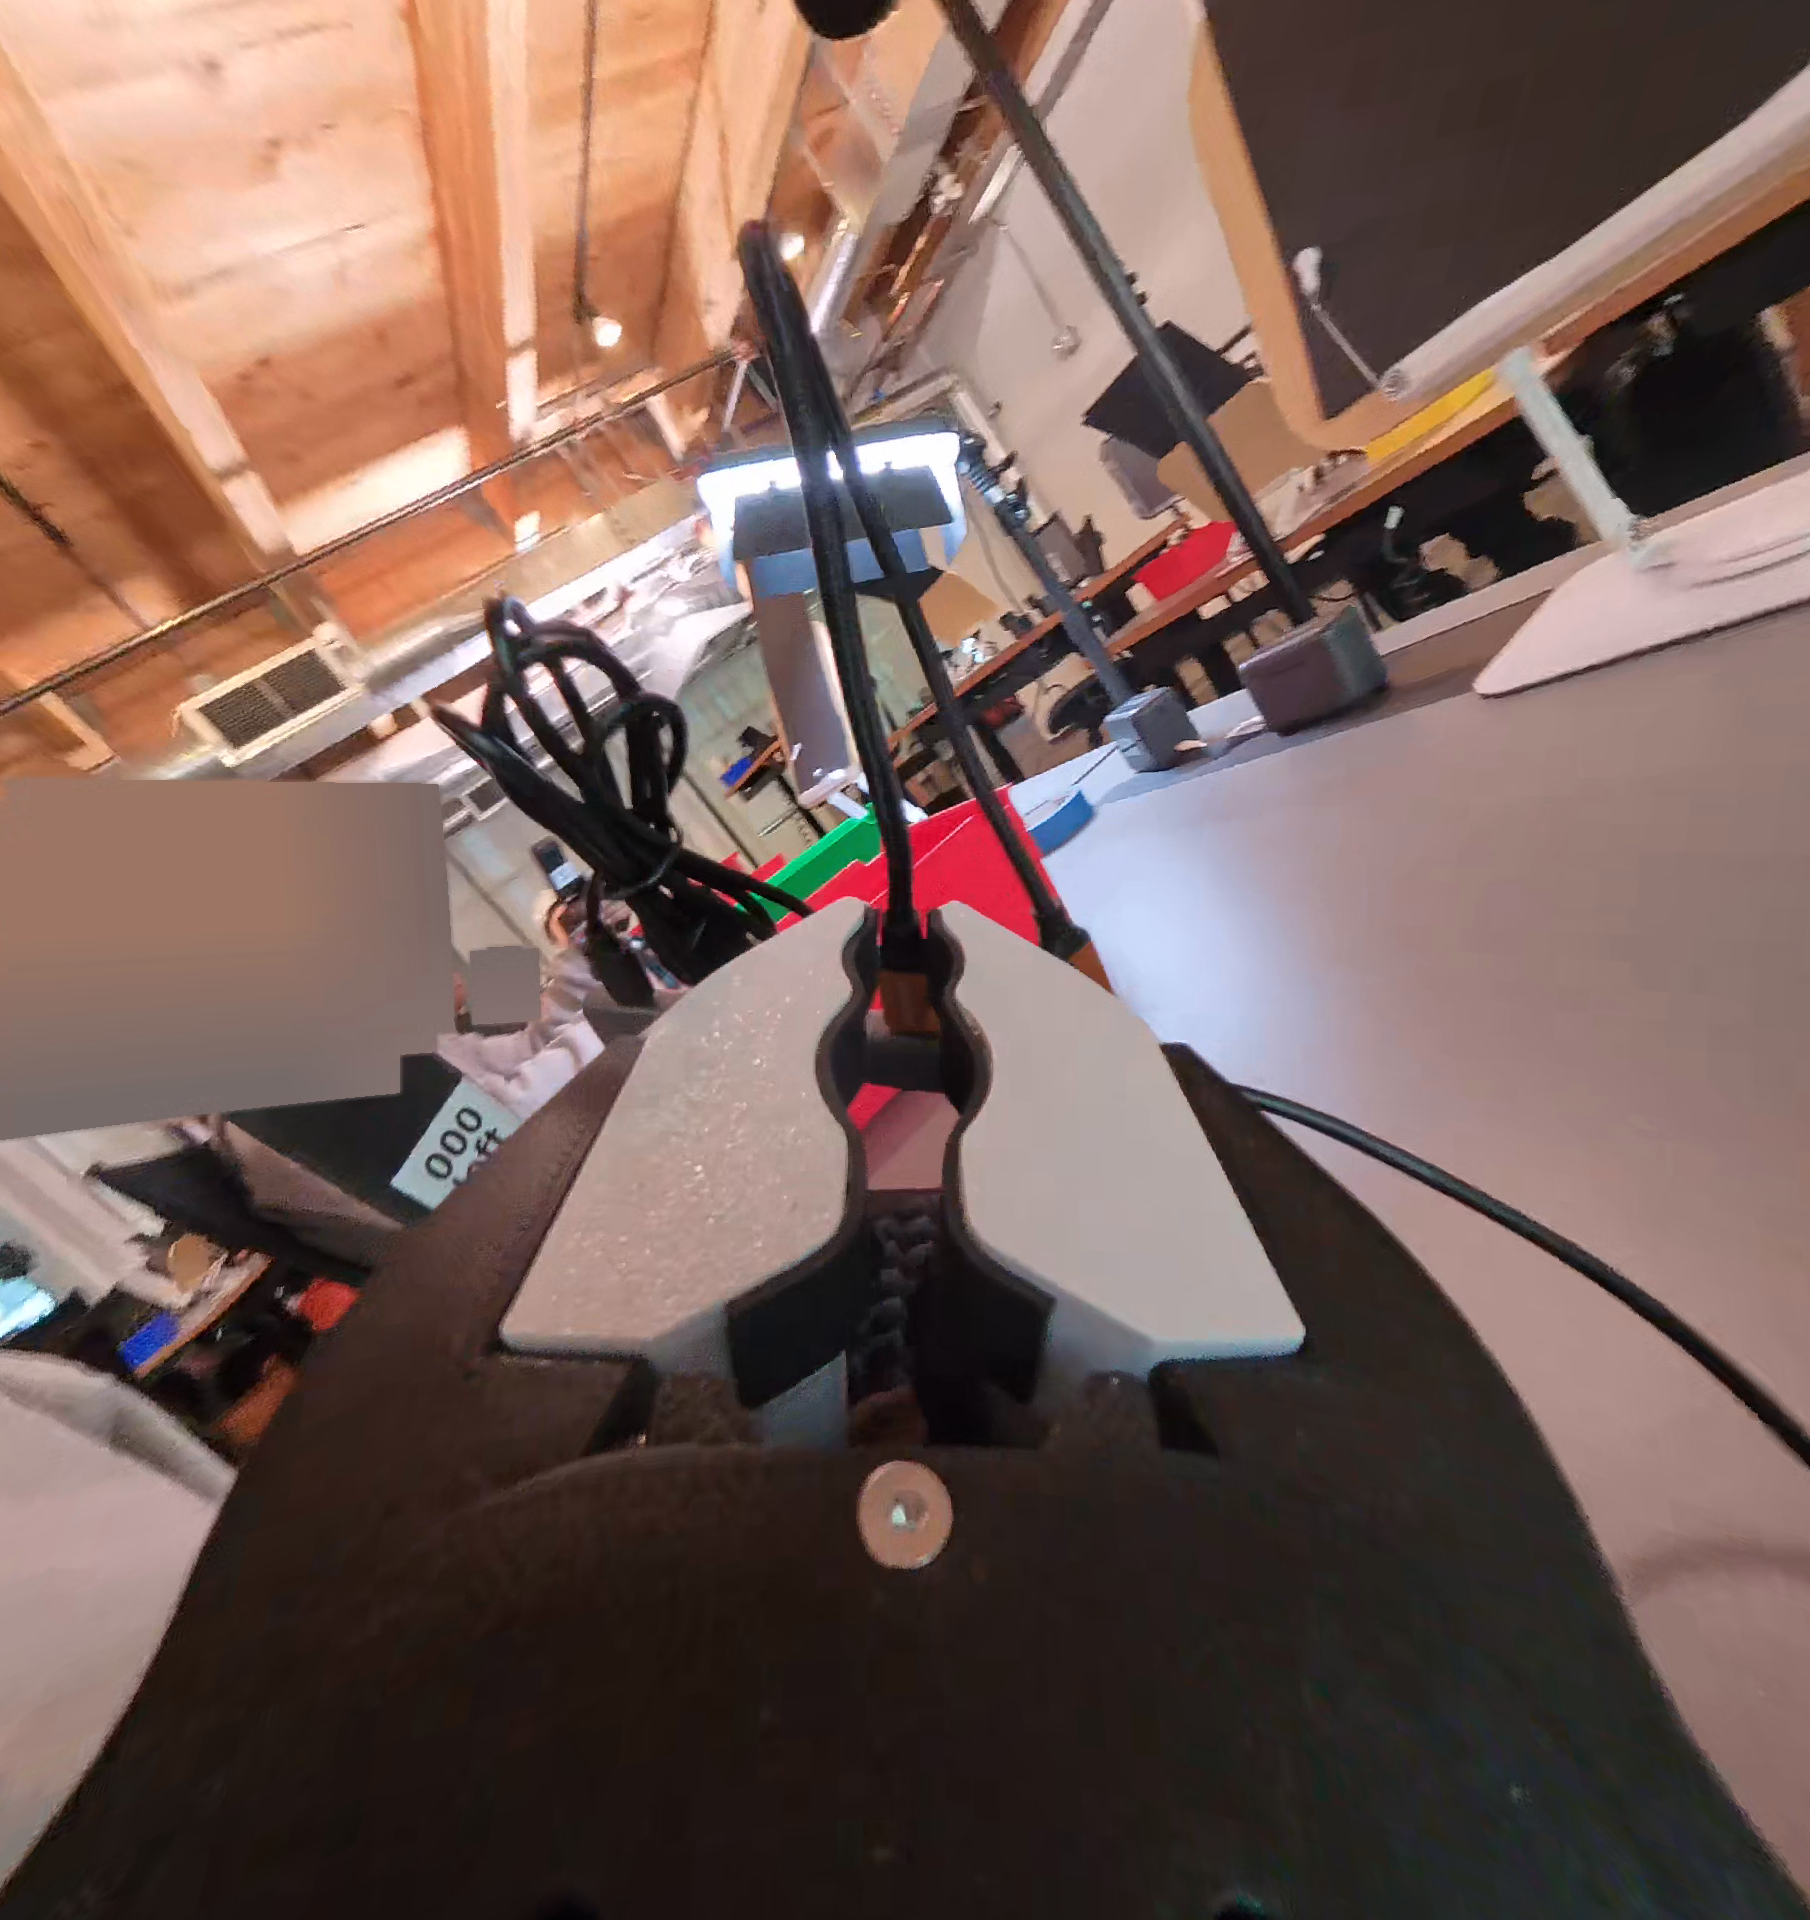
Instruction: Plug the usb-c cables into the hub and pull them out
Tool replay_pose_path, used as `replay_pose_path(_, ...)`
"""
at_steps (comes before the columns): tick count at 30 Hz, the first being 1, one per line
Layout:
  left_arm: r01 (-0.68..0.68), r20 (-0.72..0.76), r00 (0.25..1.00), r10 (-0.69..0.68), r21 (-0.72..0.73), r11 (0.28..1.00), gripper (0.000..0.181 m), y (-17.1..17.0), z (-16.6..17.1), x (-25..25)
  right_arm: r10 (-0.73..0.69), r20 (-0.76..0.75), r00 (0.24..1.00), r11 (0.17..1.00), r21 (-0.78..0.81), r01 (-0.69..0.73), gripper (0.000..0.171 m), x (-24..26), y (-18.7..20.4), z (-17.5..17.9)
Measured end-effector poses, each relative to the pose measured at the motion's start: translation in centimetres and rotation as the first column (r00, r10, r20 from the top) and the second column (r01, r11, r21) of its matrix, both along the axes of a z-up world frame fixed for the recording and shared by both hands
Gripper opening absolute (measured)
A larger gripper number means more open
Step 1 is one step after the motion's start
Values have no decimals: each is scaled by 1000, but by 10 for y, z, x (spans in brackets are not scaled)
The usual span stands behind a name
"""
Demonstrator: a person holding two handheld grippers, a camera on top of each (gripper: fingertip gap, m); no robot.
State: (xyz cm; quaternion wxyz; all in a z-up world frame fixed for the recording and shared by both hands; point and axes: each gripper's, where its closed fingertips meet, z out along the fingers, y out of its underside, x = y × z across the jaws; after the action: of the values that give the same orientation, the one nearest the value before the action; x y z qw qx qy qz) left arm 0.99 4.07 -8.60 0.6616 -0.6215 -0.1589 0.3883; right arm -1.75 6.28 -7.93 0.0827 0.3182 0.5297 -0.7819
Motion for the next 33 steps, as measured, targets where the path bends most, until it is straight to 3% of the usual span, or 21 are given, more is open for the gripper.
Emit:
replay_pose_path(2, -80, -83, 994, 67, -160, 984, 15, -5, -4, 0, 12, -117, 993, 999, 43, -7, 27, 5, 10, 5)
replay_pose_path(4, -146, -143, 984, 103, -330, 933, 15, -12, -11, -1, -19, -353, 936, 976, 199, 94, 40, 10, 25, 4)
replay_pose_path(6, -176, -188, 977, 98, -465, 868, 15, -17, -19, 0, 44, -629, 776, 919, 330, 215, 41, 28, 36, 8)
replay_pose_path(8, -184, -218, 973, 70, -564, 805, 15, -17, -27, 2, 176, -824, 539, 856, 398, 330, 31, 54, 34, 13)
replay_pose_path(10, -182, -236, 971, 40, -620, 764, 15, -13, -32, 3, 345, -856, 385, 768, 493, 410, 26, 68, 23, 5)
replay_pose_path(12, -181, -244, 969, 23, -648, 740, 15, -8, -34, 4, 468, -823, 322, 703, 567, 429, 26, 74, 9, -9)
replay_pose_path(14, -170, -244, 970, 4, -665, 727, 15, -2, -36, 6, 503, -820, 274, 679, 571, 461, 25, 72, -1, -16)
replay_pose_path(17, -145, -237, 971, -23, -666, 732, 15, 3, -38, 11, 542, -804, 245, 644, 585, 494, 18, 68, -12, -27)
replay_pose_path(18, -141, -234, 972, -26, -668, 731, 15, 3, -38, 11, 546, -802, 242, 621, 582, 525, 7, 63, -13, -29)
replay_pose_path(21, -130, -224, 974, -27, -655, 745, 17, 1, -41, 11, 566, -783, 256, 611, 608, 508, 5, 64, -14, -34)
replay_pose_path(24, -121, -255, 966, -39, -581, 805, 33, 2, -31, 17, 563, -778, 280, 616, 621, 485, 4, 64, -11, -35)
replay_pose_path(28, 14, -271, 946, -178, -514, 857, 24, 13, -23, 41, 562, -773, 295, 642, 632, 434, 5, 69, -9, -36)
replay_pose_path(30, 80, -237, 945, -227, -506, 859, 13, 16, -26, 46, 561, -774, 295, 657, 633, 410, 4, 70, -9, -35)
replay_pose_path(33, 156, -185, 945, -270, -473, 867, 12, 17, -27, 51, 573, -765, 294, 670, 644, 369, 4, 74, -9, -36)
